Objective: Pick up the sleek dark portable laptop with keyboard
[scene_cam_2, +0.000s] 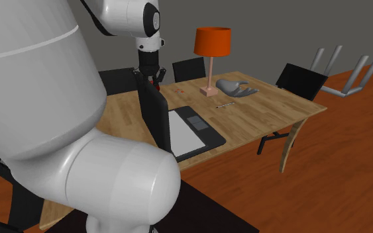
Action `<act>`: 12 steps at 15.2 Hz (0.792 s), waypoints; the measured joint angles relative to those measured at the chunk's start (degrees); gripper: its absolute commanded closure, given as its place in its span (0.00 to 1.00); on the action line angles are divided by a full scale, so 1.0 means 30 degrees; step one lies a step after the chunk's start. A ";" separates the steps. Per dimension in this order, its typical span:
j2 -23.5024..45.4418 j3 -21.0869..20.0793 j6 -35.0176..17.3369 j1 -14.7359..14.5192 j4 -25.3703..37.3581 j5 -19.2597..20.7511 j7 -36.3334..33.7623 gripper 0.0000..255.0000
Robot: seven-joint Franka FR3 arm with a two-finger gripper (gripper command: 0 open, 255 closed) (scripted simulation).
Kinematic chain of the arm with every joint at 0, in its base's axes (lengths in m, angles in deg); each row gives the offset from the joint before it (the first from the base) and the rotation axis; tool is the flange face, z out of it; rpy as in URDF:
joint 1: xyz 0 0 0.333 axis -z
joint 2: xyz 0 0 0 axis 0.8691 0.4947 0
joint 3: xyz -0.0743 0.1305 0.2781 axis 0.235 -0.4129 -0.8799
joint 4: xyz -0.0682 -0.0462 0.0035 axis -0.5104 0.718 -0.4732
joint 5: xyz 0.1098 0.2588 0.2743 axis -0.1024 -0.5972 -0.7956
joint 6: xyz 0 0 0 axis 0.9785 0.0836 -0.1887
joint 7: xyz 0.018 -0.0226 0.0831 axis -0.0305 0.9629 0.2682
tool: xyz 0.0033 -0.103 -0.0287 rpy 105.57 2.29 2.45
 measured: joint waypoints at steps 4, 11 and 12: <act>-0.0005 0.0002 0.0000 0.0000 -0.0005 -0.0001 0.0003 1.00; -0.0612 0.0116 0.1603 0.0024 0.0958 -0.0037 -0.0012 1.00; -0.0734 0.0128 0.1883 0.0019 0.1108 -0.0056 -0.0022 1.00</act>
